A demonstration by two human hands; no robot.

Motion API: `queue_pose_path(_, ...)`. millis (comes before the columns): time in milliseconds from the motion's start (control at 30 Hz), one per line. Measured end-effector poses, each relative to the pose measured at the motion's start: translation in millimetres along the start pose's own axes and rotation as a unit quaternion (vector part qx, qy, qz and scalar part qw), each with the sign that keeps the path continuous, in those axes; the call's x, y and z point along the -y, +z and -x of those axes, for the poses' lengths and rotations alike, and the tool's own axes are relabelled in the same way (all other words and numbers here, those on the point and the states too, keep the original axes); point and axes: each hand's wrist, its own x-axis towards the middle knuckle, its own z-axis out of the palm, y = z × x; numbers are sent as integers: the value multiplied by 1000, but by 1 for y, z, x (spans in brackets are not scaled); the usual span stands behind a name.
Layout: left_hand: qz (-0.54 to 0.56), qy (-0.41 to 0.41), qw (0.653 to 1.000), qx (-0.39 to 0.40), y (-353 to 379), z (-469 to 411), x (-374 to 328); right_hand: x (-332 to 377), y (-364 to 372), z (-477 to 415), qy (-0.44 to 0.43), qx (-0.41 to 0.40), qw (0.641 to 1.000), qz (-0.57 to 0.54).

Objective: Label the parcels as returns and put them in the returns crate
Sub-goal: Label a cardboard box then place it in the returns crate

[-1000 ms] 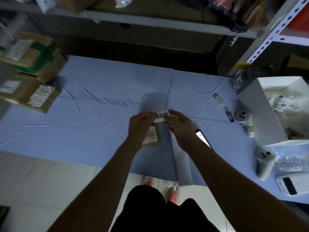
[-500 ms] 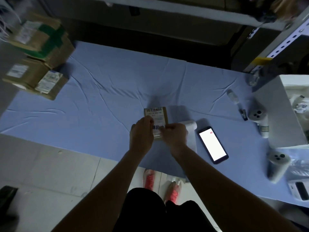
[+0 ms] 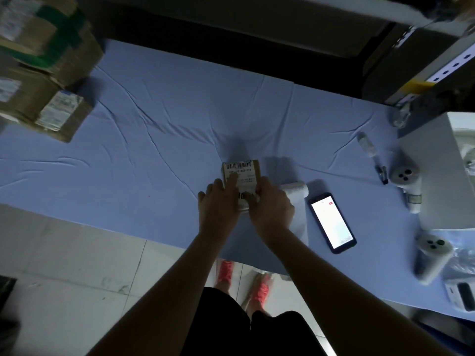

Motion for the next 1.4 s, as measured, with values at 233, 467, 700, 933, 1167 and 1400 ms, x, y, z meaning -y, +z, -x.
queue_pose_path(233,212,-24,976,48,-5,9,16,-33,27,0,-78,-41,985,-152)
queue_pose_path(467,443,-203,854,179,-8,10,25,-31,20,3,-11,43,949,-312)
queue_pose_path(700,438,-166,867,171,-32,20,45,-2,11,11,-64,41,946,-314)
queue_pose_path(933,365,-244,898,24,-122,65,101,88,3,56,-180,116,924,-318)
queue_pose_path(1167,345,-293,890,-63,-197,147,177,179,25,146,-260,197,891,-316)
queue_pose_path(1400,359,-355,856,-109,-246,219,312,307,90,230,-274,256,886,-272)
